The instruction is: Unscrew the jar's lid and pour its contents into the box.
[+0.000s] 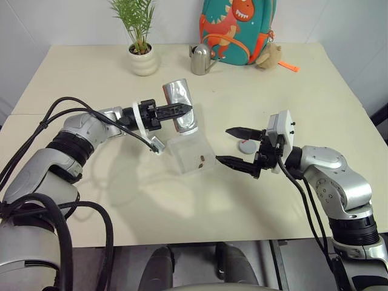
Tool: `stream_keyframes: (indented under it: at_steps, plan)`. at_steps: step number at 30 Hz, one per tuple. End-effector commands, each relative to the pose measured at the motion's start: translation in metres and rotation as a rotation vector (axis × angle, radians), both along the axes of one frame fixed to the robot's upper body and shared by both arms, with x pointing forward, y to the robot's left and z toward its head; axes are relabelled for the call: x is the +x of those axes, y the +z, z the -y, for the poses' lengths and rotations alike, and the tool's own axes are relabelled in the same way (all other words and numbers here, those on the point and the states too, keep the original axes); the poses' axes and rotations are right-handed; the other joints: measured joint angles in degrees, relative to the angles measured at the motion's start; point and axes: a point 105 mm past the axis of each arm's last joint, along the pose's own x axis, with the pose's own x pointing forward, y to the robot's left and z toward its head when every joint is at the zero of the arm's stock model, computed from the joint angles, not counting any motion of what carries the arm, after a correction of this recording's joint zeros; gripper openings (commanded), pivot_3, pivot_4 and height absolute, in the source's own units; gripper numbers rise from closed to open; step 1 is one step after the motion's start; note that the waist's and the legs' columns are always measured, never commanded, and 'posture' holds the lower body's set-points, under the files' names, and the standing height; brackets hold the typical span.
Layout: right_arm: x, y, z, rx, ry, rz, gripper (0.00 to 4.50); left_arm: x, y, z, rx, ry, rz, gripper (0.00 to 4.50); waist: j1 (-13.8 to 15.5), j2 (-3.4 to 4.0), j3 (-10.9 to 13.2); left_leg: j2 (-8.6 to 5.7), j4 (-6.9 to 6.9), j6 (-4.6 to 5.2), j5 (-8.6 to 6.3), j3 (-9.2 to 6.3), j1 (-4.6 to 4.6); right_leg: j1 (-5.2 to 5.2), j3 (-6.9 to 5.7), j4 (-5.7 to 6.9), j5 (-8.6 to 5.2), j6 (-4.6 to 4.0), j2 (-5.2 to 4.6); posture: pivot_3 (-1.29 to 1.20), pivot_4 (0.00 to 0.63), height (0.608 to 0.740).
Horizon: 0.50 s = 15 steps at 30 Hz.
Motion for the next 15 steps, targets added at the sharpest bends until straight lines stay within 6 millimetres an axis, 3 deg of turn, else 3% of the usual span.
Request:
stream_keyframes:
  at_steps: [1, 4, 8, 15]
  plan:
    - [-0.005, 0.010, -0.001, 0.020, 0.013, 0.041, 4.45, -0.012, 0.011, -0.001, -0.019, -0.055, -0.012, 2.04, -0.03, 0.00, 0.00, 0.00, 0.00, 0.00, 0.00, 0.00, 0.00, 0.00, 0.00, 0.00, 0.00, 0.00, 0.00, 0.00, 0.150, 0.740]
    - [-0.005, 0.010, 0.000, 0.018, 0.014, 0.039, 4.45, -0.016, 0.021, -0.007, -0.139, -0.030, -0.192, 2.04, 0.01, 0.00, 0.00, 0.00, -0.01, -0.02, 0.01, 0.02, 0.00, -0.01, 0.03, 0.00, 0.00, 0.00, 0.00, 0.00, 0.150, 0.740]
    - [-0.004, 0.010, 0.001, 0.015, 0.016, 0.037, 4.45, -0.003, 0.038, -0.029, -0.420, 0.095, -0.495, 2.04, 0.01, -0.01, -0.01, 0.00, 0.07, -0.05, 0.02, 0.05, 0.01, 0.00, 0.05, 0.05, 0.01, -0.01, -0.01, 0.00, 0.150, 0.740]
    - [-0.004, 0.011, 0.001, 0.009, 0.033, 0.029, 4.45, 0.020, 0.020, -0.086, -1.082, 0.258, -1.293, 2.04, -1.02, -0.01, -0.01, 0.01, 0.14, -0.05, 0.03, 0.20, 0.14, 0.01, 0.24, 0.19, 0.01, -0.03, -0.01, 0.00, 0.150, 0.740]
